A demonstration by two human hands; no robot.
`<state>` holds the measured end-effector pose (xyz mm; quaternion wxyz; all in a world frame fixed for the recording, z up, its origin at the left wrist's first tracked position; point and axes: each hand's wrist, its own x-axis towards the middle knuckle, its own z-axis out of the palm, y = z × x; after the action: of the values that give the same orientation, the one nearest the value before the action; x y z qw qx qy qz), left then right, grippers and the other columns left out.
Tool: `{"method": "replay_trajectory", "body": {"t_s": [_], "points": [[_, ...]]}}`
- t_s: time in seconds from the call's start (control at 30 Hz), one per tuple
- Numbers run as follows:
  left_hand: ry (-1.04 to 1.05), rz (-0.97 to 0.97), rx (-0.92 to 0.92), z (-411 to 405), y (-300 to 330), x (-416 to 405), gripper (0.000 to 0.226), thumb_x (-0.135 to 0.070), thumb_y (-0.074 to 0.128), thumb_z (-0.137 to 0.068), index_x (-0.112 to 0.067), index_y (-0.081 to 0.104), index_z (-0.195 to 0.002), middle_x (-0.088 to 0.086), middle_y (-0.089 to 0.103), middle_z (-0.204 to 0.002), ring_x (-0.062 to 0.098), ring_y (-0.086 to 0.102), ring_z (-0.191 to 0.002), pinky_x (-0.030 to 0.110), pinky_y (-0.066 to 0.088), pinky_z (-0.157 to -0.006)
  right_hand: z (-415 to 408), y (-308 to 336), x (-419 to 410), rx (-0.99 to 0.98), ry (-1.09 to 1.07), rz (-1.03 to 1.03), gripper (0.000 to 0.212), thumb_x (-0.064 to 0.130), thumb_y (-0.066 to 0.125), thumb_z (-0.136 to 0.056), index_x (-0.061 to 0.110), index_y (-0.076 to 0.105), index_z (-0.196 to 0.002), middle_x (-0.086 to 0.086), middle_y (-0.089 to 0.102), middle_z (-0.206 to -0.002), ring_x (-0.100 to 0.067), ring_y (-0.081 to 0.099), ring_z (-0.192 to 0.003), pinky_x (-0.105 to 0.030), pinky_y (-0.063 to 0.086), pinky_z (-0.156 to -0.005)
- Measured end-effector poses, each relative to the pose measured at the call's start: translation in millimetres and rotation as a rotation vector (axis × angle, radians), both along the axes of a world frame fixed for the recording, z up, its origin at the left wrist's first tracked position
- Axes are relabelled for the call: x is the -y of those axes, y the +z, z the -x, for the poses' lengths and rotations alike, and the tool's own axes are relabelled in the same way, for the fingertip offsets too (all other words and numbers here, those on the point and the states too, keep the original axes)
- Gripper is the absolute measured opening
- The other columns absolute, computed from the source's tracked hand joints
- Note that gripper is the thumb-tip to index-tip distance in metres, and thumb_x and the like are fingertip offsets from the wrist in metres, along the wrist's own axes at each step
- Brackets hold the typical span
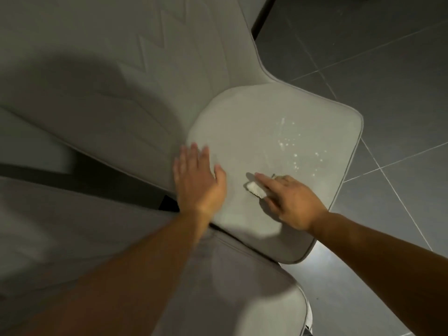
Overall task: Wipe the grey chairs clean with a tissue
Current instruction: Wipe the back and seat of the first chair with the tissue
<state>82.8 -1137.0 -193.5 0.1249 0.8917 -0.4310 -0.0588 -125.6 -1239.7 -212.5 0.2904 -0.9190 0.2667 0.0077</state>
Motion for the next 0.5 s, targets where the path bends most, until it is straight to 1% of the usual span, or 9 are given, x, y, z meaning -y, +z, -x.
{"method": "replay_trajectory", "body": {"t_s": [0.07,0.17,0.23,0.27,0.33,0.37,0.43,0.47,0.5], "points": [[-0.015,-0.036,0.081,-32,7,36,0.065,-0.044,0.034,-0.097,-0.011,0.041,-0.152,0.021,0.035,-0.159,0.037,0.024,-0.151,0.051,0.021,-0.122,5,5,5,0.037,-0.063,0.022,0.057,0.033,0.051,-0.094,0.036,0.029,-0.147,-0.002,0.064,-0.108,-0.024,0.059,-0.096,-0.032,0.048,-0.079],[-0.127,-0.055,0.158,-65,-4,67,0.068,-0.048,0.041,-0.100,-0.011,0.034,-0.157,0.024,0.024,-0.163,0.038,0.016,-0.153,0.050,0.016,-0.123,3,15,22,0.163,-0.291,0.075,0.045,0.024,0.055,-0.094,0.025,0.050,-0.139,-0.006,0.065,-0.108,-0.028,0.062,-0.095,-0.037,0.052,-0.083],[-0.143,-0.043,0.154,-68,-20,72,0.070,-0.050,0.042,-0.100,-0.009,0.033,-0.157,0.026,0.023,-0.163,0.040,0.014,-0.153,0.051,0.015,-0.123,-8,21,42,0.226,-0.442,0.085,0.041,0.022,0.055,-0.094,0.022,0.054,-0.135,-0.009,0.065,-0.113,-0.031,0.062,-0.101,-0.039,0.051,-0.089],[-0.173,-0.055,0.135,-64,-31,68,0.071,-0.050,0.042,-0.100,-0.009,0.033,-0.157,0.026,0.022,-0.163,0.040,0.013,-0.154,0.051,0.016,-0.123,-15,23,53,0.236,-0.480,0.096,0.039,0.023,0.053,-0.096,0.021,0.054,-0.135,-0.010,0.064,-0.116,-0.031,0.061,-0.104,-0.039,0.049,-0.091],[-0.294,-0.173,0.121,-53,-58,53,0.072,-0.053,0.039,-0.100,-0.014,0.027,-0.160,0.021,0.016,-0.166,0.036,0.009,-0.155,0.050,0.013,-0.125,-34,28,72,0.248,-0.503,0.126,0.039,0.024,0.050,-0.098,0.020,0.052,-0.136,-0.010,0.063,-0.121,-0.030,0.059,-0.108,-0.037,0.046,-0.094],[-0.337,-0.236,0.122,-51,-71,46,0.074,-0.057,0.034,-0.100,-0.018,0.022,-0.161,0.017,0.013,-0.168,0.033,0.006,-0.156,0.049,0.011,-0.125,-45,30,79,0.266,-0.505,0.131,0.039,0.025,0.048,-0.099,0.019,0.051,-0.138,-0.009,0.062,-0.124,-0.028,0.058,-0.110,-0.036,0.044,-0.096],[-0.335,-0.254,0.144,-54,-87,42,0.076,-0.063,0.024,-0.096,-0.025,0.015,-0.162,0.010,0.010,-0.170,0.031,0.004,-0.156,0.051,0.009,-0.124,-70,28,94,0.302,-0.476,0.140,0.041,0.029,0.047,-0.100,0.019,0.049,-0.140,-0.008,0.061,-0.128,-0.028,0.056,-0.114,-0.036,0.042,-0.099],[-0.322,-0.237,0.161,-57,-92,44,0.077,-0.065,0.022,-0.095,-0.028,0.015,-0.162,0.009,0.010,-0.170,0.031,0.005,-0.156,0.052,0.010,-0.124,-83,23,102,0.277,-0.434,0.169,0.043,0.033,0.045,-0.100,0.021,0.047,-0.140,-0.008,0.060,-0.130,-0.028,0.054,-0.116,-0.039,0.042,-0.099],[-0.319,-0.222,0.175,-58,-95,47,0.078,-0.067,0.021,-0.093,-0.029,0.015,-0.162,0.009,0.010,-0.170,0.031,0.006,-0.156,0.052,0.011,-0.123,-94,16,110,0.192,-0.366,0.221,0.044,0.038,0.043,-0.099,0.023,0.046,-0.140,-0.007,0.058,-0.132,-0.029,0.052,-0.118,-0.041,0.040,-0.100]]}}
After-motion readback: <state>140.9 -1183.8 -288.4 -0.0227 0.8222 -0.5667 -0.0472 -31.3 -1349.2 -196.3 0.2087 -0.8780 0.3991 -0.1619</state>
